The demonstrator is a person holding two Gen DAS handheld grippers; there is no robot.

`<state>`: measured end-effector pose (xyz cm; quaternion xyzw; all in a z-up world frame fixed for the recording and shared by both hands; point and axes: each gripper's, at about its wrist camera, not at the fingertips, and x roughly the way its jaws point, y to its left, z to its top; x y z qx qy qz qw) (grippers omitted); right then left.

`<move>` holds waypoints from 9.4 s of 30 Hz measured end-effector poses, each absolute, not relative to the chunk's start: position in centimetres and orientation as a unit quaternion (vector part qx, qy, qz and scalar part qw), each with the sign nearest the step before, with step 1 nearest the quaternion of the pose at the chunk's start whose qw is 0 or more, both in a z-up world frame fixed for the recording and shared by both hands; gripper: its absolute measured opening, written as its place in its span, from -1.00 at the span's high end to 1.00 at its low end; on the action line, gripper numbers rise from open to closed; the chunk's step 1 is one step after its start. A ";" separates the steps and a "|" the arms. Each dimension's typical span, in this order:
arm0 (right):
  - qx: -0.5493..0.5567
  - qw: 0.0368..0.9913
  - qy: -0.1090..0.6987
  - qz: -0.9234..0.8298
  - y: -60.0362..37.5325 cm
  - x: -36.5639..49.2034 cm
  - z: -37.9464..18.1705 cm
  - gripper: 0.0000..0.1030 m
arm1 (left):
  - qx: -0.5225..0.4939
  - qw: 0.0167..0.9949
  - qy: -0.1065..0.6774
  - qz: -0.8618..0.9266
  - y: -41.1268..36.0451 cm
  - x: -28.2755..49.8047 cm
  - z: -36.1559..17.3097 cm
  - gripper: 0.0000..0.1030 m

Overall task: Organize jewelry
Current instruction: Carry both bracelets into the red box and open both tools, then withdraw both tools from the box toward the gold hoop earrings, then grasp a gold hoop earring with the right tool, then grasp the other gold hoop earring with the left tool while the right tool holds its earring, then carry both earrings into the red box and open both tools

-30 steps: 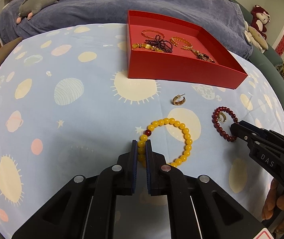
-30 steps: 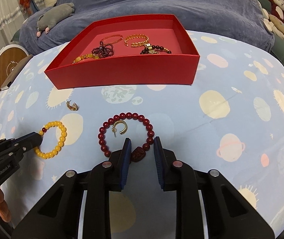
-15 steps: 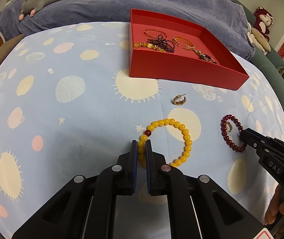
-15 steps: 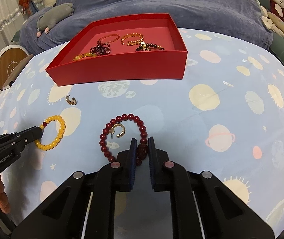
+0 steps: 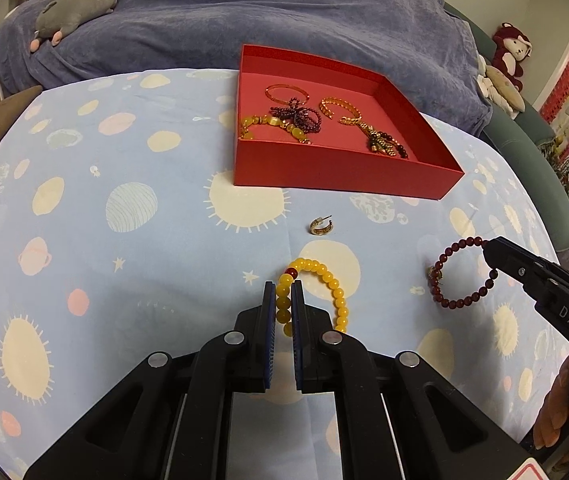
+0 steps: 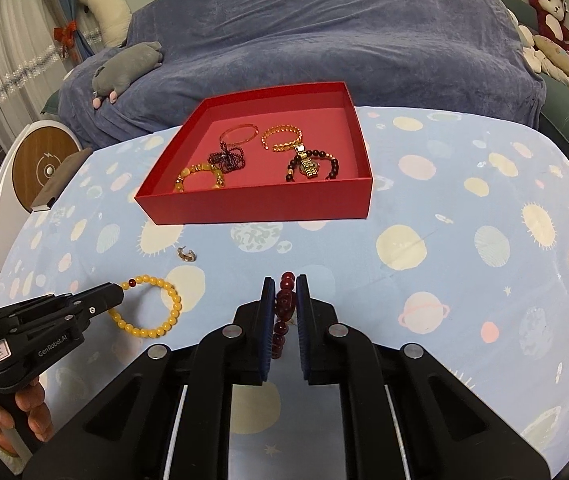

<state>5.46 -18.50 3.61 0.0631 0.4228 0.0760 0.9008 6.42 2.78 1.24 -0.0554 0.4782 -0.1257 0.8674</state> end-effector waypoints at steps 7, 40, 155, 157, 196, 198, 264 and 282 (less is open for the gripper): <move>0.070 0.908 0.406 0.078 -18.5 5.6 5.3 0.87 | -0.060 0.876 0.458 -0.142 1.8 6.2 3.4 0.89; 0.084 0.928 0.357 0.059 -19.3 12.1 10.4 0.87 | -0.103 0.897 0.398 -0.163 1.3 12.9 10.9 0.89; 0.024 0.870 0.486 0.079 -17.4 7.9 -2.1 0.34 | -0.012 0.871 0.481 -0.101 2.0 9.2 1.6 0.50; 0.019 0.871 0.485 0.078 -17.2 7.9 -2.2 0.38 | -0.011 0.870 0.481 -0.102 1.8 9.3 1.5 0.50; 0.049 0.878 0.471 0.068 -18.9 8.1 0.0 0.68 | -0.001 0.870 0.480 -0.112 -3.0 11.5 -1.2 0.72; 0.050 0.880 0.466 0.070 -18.8 8.1 0.4 0.68 | -0.004 0.871 0.478 -0.114 -2.8 11.1 -0.6 0.72; 0.087 0.914 0.389 0.077 -18.6 20.3 7.5 0.68 | -0.018 0.902 0.414 -0.121 -2.7 21.3 7.3 0.71; 0.092 0.901 0.420 0.062 -19.0 26.8 1.4 0.68 | -0.015 0.890 0.440 -0.118 -3.6 27.2 2.2 0.71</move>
